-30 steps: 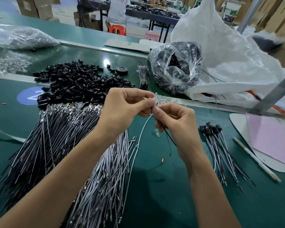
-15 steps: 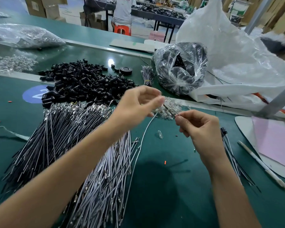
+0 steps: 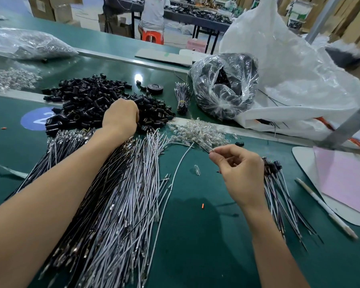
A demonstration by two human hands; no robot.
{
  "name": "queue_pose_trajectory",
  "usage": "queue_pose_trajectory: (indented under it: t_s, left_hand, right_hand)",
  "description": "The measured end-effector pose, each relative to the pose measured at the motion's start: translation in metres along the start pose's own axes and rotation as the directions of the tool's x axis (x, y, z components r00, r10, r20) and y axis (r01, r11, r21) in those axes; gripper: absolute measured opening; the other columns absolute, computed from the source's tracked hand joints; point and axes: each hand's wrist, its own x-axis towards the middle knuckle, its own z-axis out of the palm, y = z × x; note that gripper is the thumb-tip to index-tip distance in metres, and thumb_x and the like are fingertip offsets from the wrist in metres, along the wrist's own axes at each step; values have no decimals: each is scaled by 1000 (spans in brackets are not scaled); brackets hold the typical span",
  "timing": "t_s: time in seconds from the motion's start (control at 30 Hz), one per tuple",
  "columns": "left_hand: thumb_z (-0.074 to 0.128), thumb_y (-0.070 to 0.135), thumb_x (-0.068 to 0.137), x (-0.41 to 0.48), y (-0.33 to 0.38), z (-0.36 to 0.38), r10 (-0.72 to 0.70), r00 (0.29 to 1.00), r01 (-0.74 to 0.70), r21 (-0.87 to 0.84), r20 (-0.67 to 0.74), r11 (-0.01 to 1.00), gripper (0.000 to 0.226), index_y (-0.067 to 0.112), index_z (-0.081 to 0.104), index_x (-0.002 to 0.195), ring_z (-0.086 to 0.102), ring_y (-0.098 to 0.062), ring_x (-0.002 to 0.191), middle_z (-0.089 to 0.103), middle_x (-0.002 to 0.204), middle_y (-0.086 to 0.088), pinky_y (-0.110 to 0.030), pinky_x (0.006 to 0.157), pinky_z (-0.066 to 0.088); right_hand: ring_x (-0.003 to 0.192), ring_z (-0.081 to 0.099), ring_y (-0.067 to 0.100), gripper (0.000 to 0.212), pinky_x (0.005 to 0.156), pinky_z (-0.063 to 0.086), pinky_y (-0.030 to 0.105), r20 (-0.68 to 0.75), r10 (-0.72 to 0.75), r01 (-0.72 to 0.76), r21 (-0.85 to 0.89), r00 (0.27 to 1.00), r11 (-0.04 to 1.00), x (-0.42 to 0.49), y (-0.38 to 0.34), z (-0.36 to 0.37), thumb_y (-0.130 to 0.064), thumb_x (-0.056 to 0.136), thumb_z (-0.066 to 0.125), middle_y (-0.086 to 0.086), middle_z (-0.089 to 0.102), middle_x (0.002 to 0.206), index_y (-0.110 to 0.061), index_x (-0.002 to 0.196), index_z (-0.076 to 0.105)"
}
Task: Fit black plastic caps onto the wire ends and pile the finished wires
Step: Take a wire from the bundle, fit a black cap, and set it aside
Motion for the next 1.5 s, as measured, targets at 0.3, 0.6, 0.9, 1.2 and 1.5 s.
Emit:
queue_pose_trajectory:
  t_s: [0.3,0.6,0.9,1.2,1.5]
  left_hand:
    - [67,-2,82,8,-3,4,53,999,-53,-11,2,999,24,11,72,102,59,-30,105,69,105,-11,-41,83,52]
    - [72,6,84,-34,29,-22,-5,996,69,-788,84,612,22,16,73,103,70,-14,80,73,88,-4,-21,74,57]
    - [66,0,67,-106,58,-14,123,873,486,-831,471,-271,31,4,69,98,69,-10,72,74,92,-10,-19,69,58]
    - [60,-7,85,-111,54,-7,111,923,368,-930,368,23,16,3,65,97,69,-11,72,76,85,-5,-17,67,55]
    - [73,7,64,-113,56,-6,130,943,306,-951,308,32,22,7,74,86,74,-22,81,75,82,-8,-20,73,57]
  right_hand:
    - [53,53,4,9,54,40,10,9,-42,43,-40,999,998,-1,1,2,-14,79,80,-13,66,63,-20,76,75]
    - [56,57,12,21,56,50,23,-49,-35,38,58,998,998,-1,-1,2,-14,82,77,-16,67,66,-31,74,69]
    - [63,59,4,17,62,46,16,-4,-46,46,150,999,988,-2,-4,1,-9,82,76,-12,69,70,-24,77,72]
    - [72,63,1,29,68,44,11,-32,-128,130,87,991,988,-4,-4,1,-7,81,76,-14,69,79,-35,78,68]
    - [71,60,5,10,68,43,11,-27,-185,185,14,982,983,-3,-2,3,-6,81,76,-10,66,77,-16,80,74]
